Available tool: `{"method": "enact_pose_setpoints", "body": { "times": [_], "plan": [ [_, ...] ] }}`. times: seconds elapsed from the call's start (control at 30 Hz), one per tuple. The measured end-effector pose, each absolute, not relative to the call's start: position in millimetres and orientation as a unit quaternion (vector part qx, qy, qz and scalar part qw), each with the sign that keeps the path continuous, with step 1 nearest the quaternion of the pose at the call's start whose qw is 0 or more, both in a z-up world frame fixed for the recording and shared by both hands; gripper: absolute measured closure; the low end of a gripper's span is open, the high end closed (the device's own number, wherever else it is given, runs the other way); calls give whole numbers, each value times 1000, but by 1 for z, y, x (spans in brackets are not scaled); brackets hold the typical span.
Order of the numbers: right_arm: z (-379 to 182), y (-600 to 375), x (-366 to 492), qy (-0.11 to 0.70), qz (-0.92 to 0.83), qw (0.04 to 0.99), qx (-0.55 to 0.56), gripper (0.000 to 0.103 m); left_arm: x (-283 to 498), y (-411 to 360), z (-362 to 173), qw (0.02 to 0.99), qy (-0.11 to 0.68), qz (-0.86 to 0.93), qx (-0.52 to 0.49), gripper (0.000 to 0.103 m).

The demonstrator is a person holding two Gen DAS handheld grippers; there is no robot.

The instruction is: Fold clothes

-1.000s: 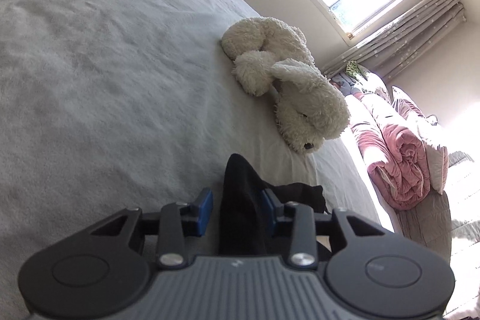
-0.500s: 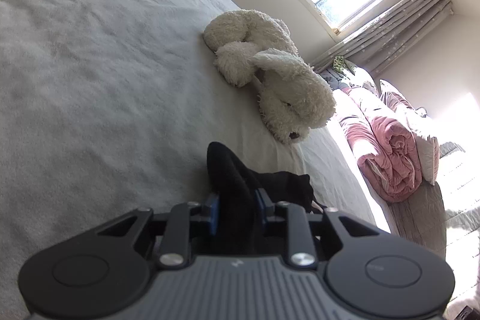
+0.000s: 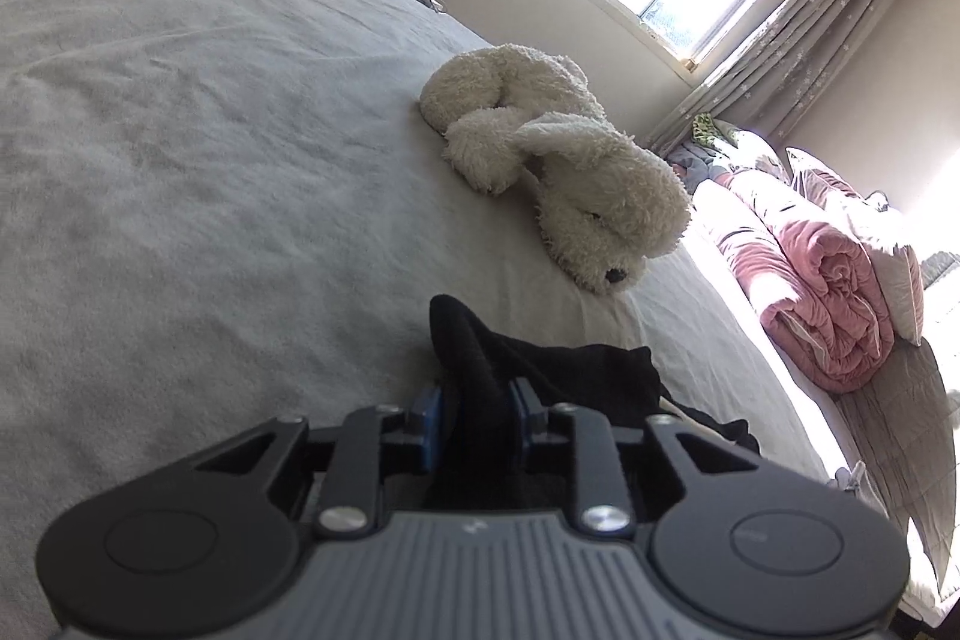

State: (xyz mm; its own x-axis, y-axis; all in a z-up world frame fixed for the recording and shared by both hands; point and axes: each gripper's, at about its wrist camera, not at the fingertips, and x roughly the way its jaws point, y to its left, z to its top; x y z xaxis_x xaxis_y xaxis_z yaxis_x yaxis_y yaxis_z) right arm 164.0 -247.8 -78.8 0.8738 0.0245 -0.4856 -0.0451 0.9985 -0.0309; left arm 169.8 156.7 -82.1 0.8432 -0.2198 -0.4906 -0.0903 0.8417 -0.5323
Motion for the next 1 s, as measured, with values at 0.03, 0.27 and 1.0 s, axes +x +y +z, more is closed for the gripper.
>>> {"method": "enact_pose_setpoints", "body": {
  "times": [0.03,0.27,1.0],
  "plan": [
    [-77,-247,161,252,25,967,-12,71,166,154,-76,924,269,-39,-269,69],
    [-73,-228,140,267,78,961,12,71,145,109,-65,933,277,-142,-183,69],
    [-64,-309,91,296,1,944,142,52,101,82,-28,926,342,-146,-71,36]
  ]
}}
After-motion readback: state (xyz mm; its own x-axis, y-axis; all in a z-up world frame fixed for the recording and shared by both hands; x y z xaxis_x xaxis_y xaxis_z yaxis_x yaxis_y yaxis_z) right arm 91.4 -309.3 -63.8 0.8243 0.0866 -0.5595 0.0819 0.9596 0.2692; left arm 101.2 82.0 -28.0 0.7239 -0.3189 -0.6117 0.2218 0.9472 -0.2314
